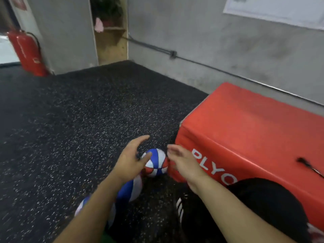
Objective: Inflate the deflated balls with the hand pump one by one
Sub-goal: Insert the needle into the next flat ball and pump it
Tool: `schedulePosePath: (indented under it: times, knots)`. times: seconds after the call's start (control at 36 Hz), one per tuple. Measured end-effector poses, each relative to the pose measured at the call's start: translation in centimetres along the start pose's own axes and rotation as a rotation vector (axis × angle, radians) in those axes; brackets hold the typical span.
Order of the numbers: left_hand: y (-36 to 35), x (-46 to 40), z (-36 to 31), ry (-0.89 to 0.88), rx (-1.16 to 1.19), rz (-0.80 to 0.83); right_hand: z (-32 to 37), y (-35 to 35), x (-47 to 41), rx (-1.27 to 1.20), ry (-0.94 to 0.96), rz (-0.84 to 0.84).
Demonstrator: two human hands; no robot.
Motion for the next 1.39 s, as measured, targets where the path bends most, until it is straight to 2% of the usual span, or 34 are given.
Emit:
schedulePosePath:
  times: [0.11,0.28,0.61,0.81,1.03,1.17,1.31,1.39]
  knots:
    - [-6.0,-5.0,-8.0,-0.188,0.034,0.068,2.5,9.6,3.1,0.025,0.138,-0.171]
    - [-16.5,-9.1,-19.3,-0.422,0.088,0.185,3.6,23.5,8.6,0.12,0.213,-0.364]
    - [-38.1,-7.9,-35.7,-0.694,0.267,0.534,-3.2,44.3,23.0,0.117,0.157,-0.731]
    - [-48.9,-3.3,-41.5,-0.727,0.325,0.72,-11.5,51.5,30.4,0.132,0.041,-0.906]
    - [-59.0,3.6,-45.6,-0.747,0.365,0.935,-19.1,57.0,38.1,0.236,-0.186,-0.906]
    - [-63.3,7.3,-46.1,-0.749,0.354,1.042,-27.4,59.1,44.9,0.171,-0.338,-1.093]
    - [-66.9,10.0,-45.1,-0.682,0.334,1.126,-33.3,61.2,48.1,0.074,-0.504,-1.18]
    - [-68.6,11.1,-44.5,-0.629,0.345,1.166,-35.6,61.9,47.4,0.119,-0.583,-1.134]
Point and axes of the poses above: each hand's wrist, its own x-axis away from the middle knuckle, its own y-axis out of the back of the hand, z = x × y, the point moved 3 cm from there along -x, towards the middle knuckle, and after that the axes turned 6 degrees about -y, right-handed, at the moved point
